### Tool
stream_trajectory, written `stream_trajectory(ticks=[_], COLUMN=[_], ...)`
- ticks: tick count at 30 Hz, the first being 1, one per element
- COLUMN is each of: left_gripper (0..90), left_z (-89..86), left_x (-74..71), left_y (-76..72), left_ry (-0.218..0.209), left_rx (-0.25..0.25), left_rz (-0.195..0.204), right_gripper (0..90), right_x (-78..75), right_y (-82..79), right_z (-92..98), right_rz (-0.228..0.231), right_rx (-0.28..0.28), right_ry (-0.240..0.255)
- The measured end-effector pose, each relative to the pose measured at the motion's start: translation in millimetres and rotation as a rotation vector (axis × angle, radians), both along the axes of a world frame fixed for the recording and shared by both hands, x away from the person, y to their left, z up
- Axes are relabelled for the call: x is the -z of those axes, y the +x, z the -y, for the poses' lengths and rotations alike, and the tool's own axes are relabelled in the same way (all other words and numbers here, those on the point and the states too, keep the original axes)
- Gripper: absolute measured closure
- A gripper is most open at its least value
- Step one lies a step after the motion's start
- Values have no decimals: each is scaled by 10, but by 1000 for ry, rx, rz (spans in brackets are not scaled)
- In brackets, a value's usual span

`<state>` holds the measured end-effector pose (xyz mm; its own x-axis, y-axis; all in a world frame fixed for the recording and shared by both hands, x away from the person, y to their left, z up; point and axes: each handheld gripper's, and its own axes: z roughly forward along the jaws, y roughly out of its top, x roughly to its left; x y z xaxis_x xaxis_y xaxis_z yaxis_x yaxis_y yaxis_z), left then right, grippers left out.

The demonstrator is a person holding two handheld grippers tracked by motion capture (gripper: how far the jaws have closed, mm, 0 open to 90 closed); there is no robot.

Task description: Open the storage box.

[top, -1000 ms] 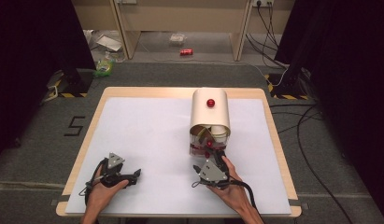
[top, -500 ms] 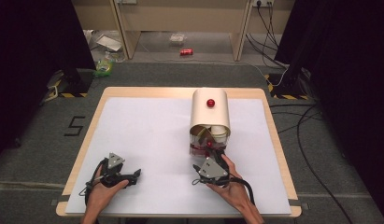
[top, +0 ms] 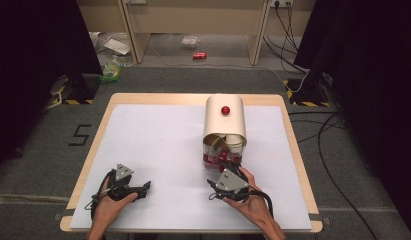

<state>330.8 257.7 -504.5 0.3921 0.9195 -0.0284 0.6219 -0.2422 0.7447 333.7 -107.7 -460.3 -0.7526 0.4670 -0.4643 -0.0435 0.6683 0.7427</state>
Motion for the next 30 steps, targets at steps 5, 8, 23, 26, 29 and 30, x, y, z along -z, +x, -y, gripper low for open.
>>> stream_trajectory(ticks=[5, 8, 23, 26, 29, 30], left_gripper=[110, 110, 111, 111, 111, 111], left_z=[0, 0, 0, -1, -2, -2], left_x=[0, 0, 1, 1, 1, 0], left_y=[0, 0, -1, 0, -1, -1], left_ry=[0, -1, -2, -2, -2, -2], left_rx=[0, -1, -1, -1, 0, -1], left_rz=[0, 0, 1, 0, 1, 0], right_gripper=[313, 314, 366, 373, 386, 390], right_x=[-45, -57, -108, -111, -107, -105], right_y=[-52, -58, -118, -132, -162, -172], right_z=[39, 51, 118, 120, 126, 128], right_rz=[-63, -75, -129, -142, -153, -155], right_rx=[-21, -28, -62, -67, -73, -78], right_ry=[35, 40, 66, 68, 61, 56])
